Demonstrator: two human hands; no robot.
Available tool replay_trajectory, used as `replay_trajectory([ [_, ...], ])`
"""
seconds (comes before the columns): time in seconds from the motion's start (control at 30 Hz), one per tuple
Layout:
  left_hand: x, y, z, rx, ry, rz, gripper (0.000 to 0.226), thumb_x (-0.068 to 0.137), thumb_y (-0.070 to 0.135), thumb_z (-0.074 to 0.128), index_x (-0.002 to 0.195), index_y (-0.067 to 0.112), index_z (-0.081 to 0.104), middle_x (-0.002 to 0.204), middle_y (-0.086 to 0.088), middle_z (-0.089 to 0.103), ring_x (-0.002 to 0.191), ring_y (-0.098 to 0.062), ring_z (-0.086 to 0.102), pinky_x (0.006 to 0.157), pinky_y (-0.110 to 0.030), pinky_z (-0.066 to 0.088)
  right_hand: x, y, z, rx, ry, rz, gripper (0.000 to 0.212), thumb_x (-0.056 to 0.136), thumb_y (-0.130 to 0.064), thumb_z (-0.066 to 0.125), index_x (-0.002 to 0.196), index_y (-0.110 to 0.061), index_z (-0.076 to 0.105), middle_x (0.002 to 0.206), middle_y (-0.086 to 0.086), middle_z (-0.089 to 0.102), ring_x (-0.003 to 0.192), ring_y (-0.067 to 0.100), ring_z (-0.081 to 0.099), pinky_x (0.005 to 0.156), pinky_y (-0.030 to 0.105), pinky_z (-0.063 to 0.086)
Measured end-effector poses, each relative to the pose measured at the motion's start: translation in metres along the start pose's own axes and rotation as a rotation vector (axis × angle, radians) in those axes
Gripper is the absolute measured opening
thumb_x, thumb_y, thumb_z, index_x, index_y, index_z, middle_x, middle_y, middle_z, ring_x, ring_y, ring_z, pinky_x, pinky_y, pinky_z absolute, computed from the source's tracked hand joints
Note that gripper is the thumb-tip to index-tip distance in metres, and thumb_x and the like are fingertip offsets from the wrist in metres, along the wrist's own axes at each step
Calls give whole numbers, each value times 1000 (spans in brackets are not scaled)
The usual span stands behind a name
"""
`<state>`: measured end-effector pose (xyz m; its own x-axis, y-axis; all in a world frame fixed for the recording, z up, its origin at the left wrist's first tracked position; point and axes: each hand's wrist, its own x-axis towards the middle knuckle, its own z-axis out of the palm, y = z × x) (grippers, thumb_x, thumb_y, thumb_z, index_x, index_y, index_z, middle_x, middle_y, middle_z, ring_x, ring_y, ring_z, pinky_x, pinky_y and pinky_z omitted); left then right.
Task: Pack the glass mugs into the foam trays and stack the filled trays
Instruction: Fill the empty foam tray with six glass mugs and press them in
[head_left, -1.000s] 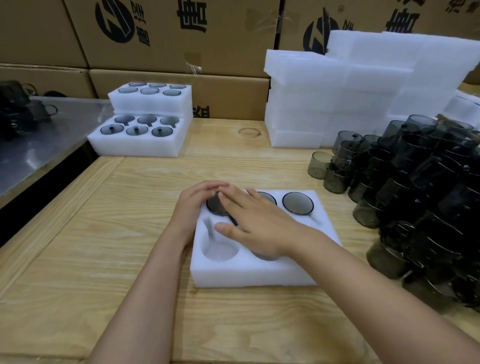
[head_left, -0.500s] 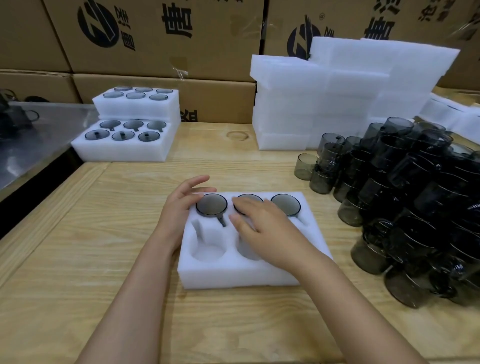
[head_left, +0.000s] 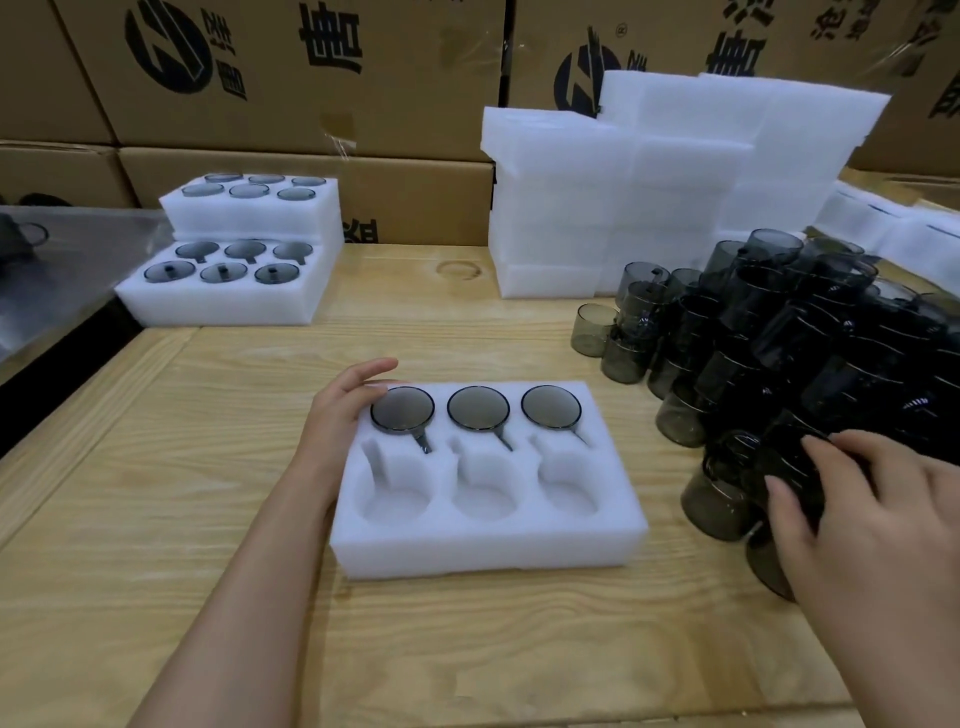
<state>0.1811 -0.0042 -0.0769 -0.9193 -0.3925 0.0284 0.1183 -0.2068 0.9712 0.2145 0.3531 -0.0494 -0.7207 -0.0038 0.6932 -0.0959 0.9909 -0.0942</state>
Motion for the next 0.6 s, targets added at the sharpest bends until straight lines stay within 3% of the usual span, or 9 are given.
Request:
replay_trajectory([
  [0.1, 0, 0, 1, -12, 4, -12, 31, 89, -7, 45, 111, 6, 62, 70, 4, 73, 61, -7, 67, 52, -14, 49, 4, 5, 5, -42, -70, -30, 45, 83, -32, 46, 97, 5, 67, 98, 22, 61, 93, 42, 42, 65, 52, 42],
  [0.17, 0, 0, 0, -19, 8, -21, 31, 89, -6, 45, 112, 7, 62, 71, 3, 73, 61, -9, 67, 52, -14, 49, 8, 5, 6, -63, -69, -36, 35, 82, -28, 57, 89, 5, 68, 91, 22, 61, 89, 41, 41, 62, 50, 40],
  [0.27, 0, 0, -1, -7, 9, -23, 31, 89, -6, 45, 111, 7, 63, 70, 3, 73, 61, -9, 67, 53, -14, 49, 9, 4, 9, -23, -59, -24, 23, 77, -15, 77, 84, 4, 68, 88, 21, 60, 88, 41, 41, 65, 51, 43],
  [0.37, 0, 0, -2, -2, 10, -23, 31, 89, -5, 45, 110, 9, 63, 70, 3, 73, 61, -9, 67, 53, -14, 49, 9, -2, 10, 63, -86, -32, 21, 68, -5, 81, 83, 4, 69, 88, 20, 61, 90, 44, 45, 72, 53, 44],
  [0.47, 1, -1, -1, -19, 8, -37, 31, 89, -5, 45, 108, 11, 64, 72, 0, 73, 62, -11, 67, 53, -16, 50, 11, -9, 6, 167, -92, -8, 19, 69, -3, 79, 85, 3, 70, 92, 18, 60, 94, 45, 48, 78, 47, 42],
  [0.6, 0, -1, -2, -44, 2, -47, 31, 89, -4, 45, 107, 12, 65, 76, -4, 73, 64, -14, 68, 54, -18, 52, 13, -28, -7, 379, -103, 14, 12, 72, -8, 77, 81, -5, 70, 116, 15, 57, 110, 32, 45, 92, 31, 31],
])
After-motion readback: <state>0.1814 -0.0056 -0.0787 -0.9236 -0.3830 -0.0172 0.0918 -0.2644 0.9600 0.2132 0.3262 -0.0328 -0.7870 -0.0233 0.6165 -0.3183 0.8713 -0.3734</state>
